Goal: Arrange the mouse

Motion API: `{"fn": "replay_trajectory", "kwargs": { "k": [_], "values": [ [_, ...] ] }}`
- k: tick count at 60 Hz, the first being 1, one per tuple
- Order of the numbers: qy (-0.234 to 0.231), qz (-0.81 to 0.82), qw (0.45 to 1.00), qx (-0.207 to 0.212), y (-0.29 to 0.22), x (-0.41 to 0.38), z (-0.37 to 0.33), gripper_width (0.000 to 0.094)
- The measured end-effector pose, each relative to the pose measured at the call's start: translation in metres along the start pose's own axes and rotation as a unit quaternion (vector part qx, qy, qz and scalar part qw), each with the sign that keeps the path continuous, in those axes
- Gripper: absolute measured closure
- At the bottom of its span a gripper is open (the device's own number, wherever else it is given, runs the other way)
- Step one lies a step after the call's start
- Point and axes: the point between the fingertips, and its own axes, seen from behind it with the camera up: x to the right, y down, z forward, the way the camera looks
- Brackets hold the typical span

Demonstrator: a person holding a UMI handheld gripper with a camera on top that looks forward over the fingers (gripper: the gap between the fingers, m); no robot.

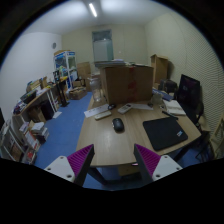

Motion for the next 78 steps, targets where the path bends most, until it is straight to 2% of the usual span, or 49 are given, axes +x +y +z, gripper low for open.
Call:
{"fn": "replay_trajectory", "kwargs": {
  "k": [10, 20, 39, 45, 53, 60, 61, 65, 69, 78],
  "values": [
    [-0.003, 0.001, 1.000, 0.000, -0.004, 0.001, 0.028, 0.0118],
    [-0.001, -0.018, 1.000, -0.013, 0.000, 0.027, 0.094, 0.0121],
    [-0.050, -0.080, 0.995, -0.036, -0.002, 0.039, 0.258, 0.0121],
    [-0.062, -0.074, 0.994, -0.046, -0.002, 0.034, 0.296, 0.0117],
    [-0.065, -0.077, 0.994, -0.035, -0.011, 0.028, 0.327, 0.0129],
    [-0.052, -0.074, 0.996, -0.024, -0.016, 0.026, 0.335, 0.0218],
    [-0.050, -0.073, 0.996, -0.021, -0.017, 0.026, 0.335, 0.0201],
    [-0.045, -0.072, 0.996, -0.023, -0.016, 0.025, 0.337, 0.0440],
    [-0.033, -0.070, 0.997, -0.027, -0.014, 0.025, 0.337, 0.0472],
    [-0.001, -0.043, 0.997, -0.067, -0.012, 0.027, 0.331, 0.0545]
  ]
}}
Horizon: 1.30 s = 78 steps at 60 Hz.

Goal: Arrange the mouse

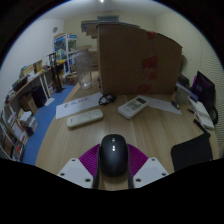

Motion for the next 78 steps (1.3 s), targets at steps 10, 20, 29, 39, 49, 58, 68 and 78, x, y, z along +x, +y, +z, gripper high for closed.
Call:
{"fn": "replay_trajectory", "kwargs": {
  "k": [10, 20, 29, 39, 49, 58, 68, 78],
  "values": [
    [0.010, -0.010, 0.999, 0.048, -0.047, -0.016, -0.073, 0.0564],
    [0.006, -0.026, 0.989, 0.147, -0.133, 0.014, -0.161, 0.0563],
    [0.032, -0.016, 0.980, 0.197, -0.174, 0.119, -0.198, 0.0563],
    [0.058, 0.000, 0.987, 0.147, -0.107, 0.241, -0.158, 0.0568],
    [0.044, 0.007, 0.998, 0.055, -0.008, 0.280, -0.105, 0.0566],
    [0.030, 0.017, 0.999, 0.027, 0.039, 0.282, -0.075, 0.0552],
    [0.026, 0.021, 0.999, 0.024, 0.053, 0.282, -0.068, 0.0448],
    [0.033, 0.048, 0.998, -0.026, 0.057, 0.280, -0.084, 0.0078]
  ]
}}
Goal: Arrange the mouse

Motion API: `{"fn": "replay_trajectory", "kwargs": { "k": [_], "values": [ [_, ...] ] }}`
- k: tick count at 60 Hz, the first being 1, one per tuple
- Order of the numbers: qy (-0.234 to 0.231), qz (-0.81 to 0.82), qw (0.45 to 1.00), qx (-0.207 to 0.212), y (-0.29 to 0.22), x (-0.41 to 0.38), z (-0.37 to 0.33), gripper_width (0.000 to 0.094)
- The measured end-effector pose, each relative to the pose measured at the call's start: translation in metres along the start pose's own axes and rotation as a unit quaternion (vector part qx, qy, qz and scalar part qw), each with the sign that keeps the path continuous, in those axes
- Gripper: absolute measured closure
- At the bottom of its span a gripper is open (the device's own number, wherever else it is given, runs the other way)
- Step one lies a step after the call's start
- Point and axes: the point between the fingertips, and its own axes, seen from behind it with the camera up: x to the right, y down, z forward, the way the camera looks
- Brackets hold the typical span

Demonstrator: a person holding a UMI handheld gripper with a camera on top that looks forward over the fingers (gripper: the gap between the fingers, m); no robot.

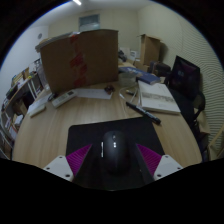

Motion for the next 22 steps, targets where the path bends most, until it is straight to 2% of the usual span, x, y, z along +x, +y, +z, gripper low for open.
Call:
{"fn": "replay_trajectory", "kwargs": {
  "k": [13, 22],
  "values": [
    [0.034, 0.045, 0.998, 0.034, -0.009, -0.019, -0.095, 0.0098],
    [0.055, 0.073, 0.995, 0.046, 0.017, -0.040, -0.164, 0.0097]
  ]
}}
